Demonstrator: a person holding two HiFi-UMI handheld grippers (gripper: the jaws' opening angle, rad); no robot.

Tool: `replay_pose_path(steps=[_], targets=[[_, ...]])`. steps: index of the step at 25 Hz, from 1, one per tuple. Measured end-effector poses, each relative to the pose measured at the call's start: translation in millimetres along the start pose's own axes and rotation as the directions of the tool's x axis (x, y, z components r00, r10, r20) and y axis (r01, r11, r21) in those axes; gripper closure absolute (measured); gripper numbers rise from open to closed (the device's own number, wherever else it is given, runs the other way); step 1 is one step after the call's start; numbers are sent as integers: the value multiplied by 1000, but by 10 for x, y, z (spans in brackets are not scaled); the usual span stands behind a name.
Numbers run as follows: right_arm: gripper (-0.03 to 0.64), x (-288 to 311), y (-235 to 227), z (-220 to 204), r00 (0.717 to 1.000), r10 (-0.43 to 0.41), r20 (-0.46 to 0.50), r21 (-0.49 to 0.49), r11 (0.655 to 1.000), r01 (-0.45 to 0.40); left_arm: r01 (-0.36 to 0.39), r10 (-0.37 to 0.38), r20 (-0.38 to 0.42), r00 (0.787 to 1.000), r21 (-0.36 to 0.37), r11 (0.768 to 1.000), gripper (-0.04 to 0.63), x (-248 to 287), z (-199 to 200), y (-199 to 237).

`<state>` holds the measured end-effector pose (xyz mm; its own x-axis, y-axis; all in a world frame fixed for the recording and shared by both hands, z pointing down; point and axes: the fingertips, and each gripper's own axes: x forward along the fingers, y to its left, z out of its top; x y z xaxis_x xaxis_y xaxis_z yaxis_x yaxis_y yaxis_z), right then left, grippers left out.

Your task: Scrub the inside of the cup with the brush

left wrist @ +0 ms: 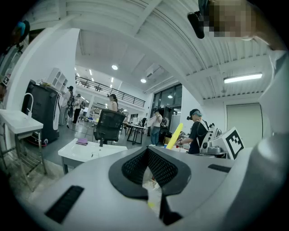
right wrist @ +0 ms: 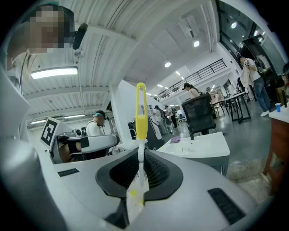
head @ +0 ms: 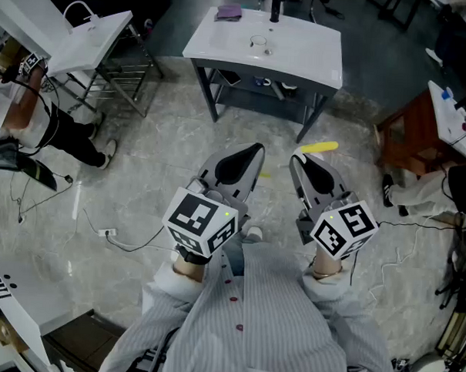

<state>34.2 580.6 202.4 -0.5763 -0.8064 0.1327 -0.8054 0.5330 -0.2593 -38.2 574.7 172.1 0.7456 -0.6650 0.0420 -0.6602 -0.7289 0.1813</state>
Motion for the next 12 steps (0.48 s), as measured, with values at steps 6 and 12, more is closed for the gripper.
replay_pose_path(steps=[6,12], targets=[[558,-142,-77,37,1000,18,10,6,1000,-18,-18,18,-4,1000,14,1000,586,71,-27,-145],[558,-91,-72,-13,1000,31,3,8,999,-31,-45,45,-3,999,12,999,586,28,-77,-48]])
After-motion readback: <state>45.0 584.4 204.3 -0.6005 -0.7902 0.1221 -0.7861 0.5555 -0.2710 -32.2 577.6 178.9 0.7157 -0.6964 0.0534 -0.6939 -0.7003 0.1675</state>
